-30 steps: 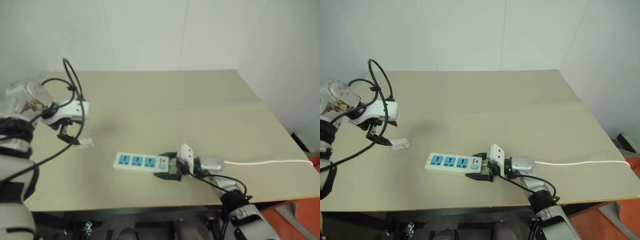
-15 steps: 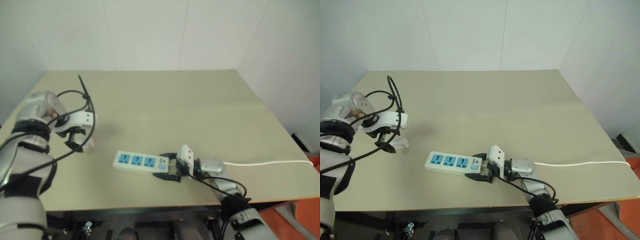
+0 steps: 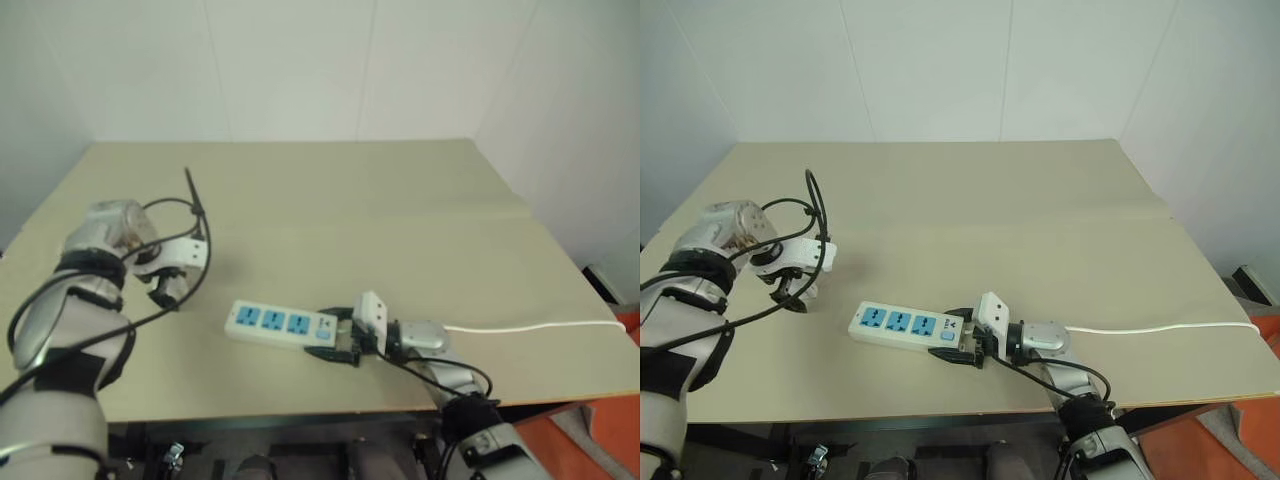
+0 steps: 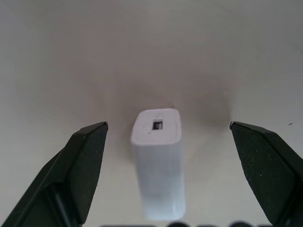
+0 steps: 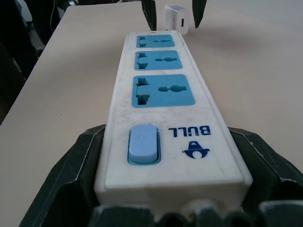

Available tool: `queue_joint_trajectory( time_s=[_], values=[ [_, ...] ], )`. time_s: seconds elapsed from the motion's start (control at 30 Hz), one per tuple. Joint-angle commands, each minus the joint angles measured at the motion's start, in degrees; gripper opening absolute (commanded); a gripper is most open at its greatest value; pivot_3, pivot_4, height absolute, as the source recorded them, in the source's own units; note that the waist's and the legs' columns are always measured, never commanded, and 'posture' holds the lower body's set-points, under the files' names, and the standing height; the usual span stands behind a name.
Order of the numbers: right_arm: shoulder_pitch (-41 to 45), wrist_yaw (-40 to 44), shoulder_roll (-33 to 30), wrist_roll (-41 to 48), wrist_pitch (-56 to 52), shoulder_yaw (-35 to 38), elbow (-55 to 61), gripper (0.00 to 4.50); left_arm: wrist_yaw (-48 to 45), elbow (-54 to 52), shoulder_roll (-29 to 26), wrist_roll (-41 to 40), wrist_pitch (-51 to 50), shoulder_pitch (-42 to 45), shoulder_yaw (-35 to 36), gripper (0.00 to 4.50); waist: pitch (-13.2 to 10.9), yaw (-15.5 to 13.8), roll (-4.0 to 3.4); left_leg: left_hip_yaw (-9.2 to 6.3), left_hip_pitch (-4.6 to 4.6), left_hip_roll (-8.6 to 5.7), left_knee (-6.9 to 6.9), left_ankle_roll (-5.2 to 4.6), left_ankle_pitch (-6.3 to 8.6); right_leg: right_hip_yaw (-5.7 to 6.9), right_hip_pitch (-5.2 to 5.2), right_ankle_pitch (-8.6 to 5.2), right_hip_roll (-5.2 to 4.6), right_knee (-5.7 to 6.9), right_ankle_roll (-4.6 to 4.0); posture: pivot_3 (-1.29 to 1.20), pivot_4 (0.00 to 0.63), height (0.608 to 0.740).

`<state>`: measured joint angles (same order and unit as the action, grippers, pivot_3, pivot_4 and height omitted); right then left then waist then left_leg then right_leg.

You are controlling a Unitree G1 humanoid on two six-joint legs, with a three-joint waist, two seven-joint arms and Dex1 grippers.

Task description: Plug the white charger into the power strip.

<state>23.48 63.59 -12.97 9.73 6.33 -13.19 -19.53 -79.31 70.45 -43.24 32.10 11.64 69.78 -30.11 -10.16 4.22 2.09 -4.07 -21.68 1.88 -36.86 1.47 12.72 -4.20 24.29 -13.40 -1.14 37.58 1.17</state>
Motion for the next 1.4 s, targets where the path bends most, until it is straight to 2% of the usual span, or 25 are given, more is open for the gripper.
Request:
queue_joint_trajectory(
  time_s=[0.03, 0.1, 0.2, 0.53, 0.77, 0.97, 1.1, 1.3, 1.4],
  values=[
    [-1.7, -0.1, 0.4, -0.2, -1.1, -1.8, 1.1, 3.42, 0.8, 0.6, -0.1, 1.0, 1.1, 0.2, -0.4, 4.5, 0.0, 0.0, 0.0, 0.0, 0.0, -0.01, 0.0, 0.0, 0.0, 0.0, -0.01, 0.0, 0.0, 0.0, 0.0, 0.0, 0.15, 0.74],
    [-2.0, -0.4, 0.4, -0.1, -1.4, -1.7, 1.6, 3.42, 1.3, 0.8, -0.1, 1.4, 1.5, 0.0, -0.6, 4.5, 0.0, 0.0, 0.0, 0.0, 0.02, -0.01, 0.0, 0.0, 0.0, 0.0, -0.01, 0.0, 0.0, 0.02, 0.0, 0.0, 0.15, 0.74],
    [-2.3, -0.7, 0.4, -0.1, -1.7, -1.7, 2.1, 3.42, 2.5, 1.1, 0.2, 1.9, 2.4, -0.4, -0.8, 3.94, 0.0, -0.1, 0.0, 0.0, 0.07, -0.01, 0.0, 0.0, 0.0, -0.01, -0.04, -0.01, 0.0, 0.03, 0.01, 0.0, 0.15, 0.74],
    [-2.4, -1.0, 0.2, -0.1, -2.1, -1.8, 2.0, 3.42, 4.0, 1.9, 1.0, 2.4, 4.4, 0.2, -0.4, 1.01, 0.1, -0.2, 0.0, 0.0, 0.32, -0.03, 0.0, 0.0, 0.0, -0.02, -0.23, -0.02, 0.0, 0.14, 0.01, 0.0, 0.15, 0.74],
    [-2.4, -1.0, 0.1, -0.2, -2.1, -1.6, 1.9, 3.42, 2.9, 1.2, 1.5, -1.0, 6.2, 2.1, 2.9, 1.01, 0.1, -0.3, 0.01, 0.0, 0.35, -0.03, 0.0, 0.0, -0.01, -0.03, -0.25, -0.02, 0.0, 0.14, 0.01, 0.0, 0.15, 0.74],
    [-2.8, 1.2, -1.3, -0.6, -1.9, -3.1, 2.7, 3.42, -5.6, -5.7, 5.2, -18.4, 6.7, 1.8, 16.7, 1.01, 0.1, -0.4, 0.21, -0.01, 0.07, -0.02, -0.06, 0.0, 0.0, 0.02, -0.11, -0.01, -0.03, 0.04, 0.0, 0.0, 0.15, 0.74],
    [-1.3, 4.3, -1.9, 0.0, -2.0, -4.1, 1.9, 3.42, -13.0, -17.4, 7.2, -34.1, 1.5, -4.3, 24.3, 1.01, 0.1, 0.4, 0.21, -0.01, 0.01, 0.0, -0.05, 0.0, 0.0, 0.02, -0.02, 0.0, -0.04, 0.11, -0.02, 0.0, 0.15, 0.74],
    [2.9, 7.0, -1.8, -0.5, 0.1, -4.4, -4.1, 3.42, -13.2, -41.6, 7.7, -51.1, -13.0, -17.5, 28.5, 1.01, 0.0, 1.3, 0.2, -0.02, 0.27, -0.01, -0.06, 0.0, 0.0, -0.02, -0.11, -0.02, -0.04, 0.39, -0.01, 0.0, 0.15, 0.74],
    [4.4, 8.1, -1.5, -0.8, 1.5, -4.5, -7.1, 3.42, -13.2, -52.3, 7.3, -57.1, -19.7, -23.7, 29.7, 1.01, 0.1, 1.4, 0.2, -0.03, 0.3, 0.0, -0.07, 0.0, 0.0, -0.03, -0.12, -0.01, -0.03, 0.38, -0.01, 0.0, 0.15, 0.74]
  ],
)
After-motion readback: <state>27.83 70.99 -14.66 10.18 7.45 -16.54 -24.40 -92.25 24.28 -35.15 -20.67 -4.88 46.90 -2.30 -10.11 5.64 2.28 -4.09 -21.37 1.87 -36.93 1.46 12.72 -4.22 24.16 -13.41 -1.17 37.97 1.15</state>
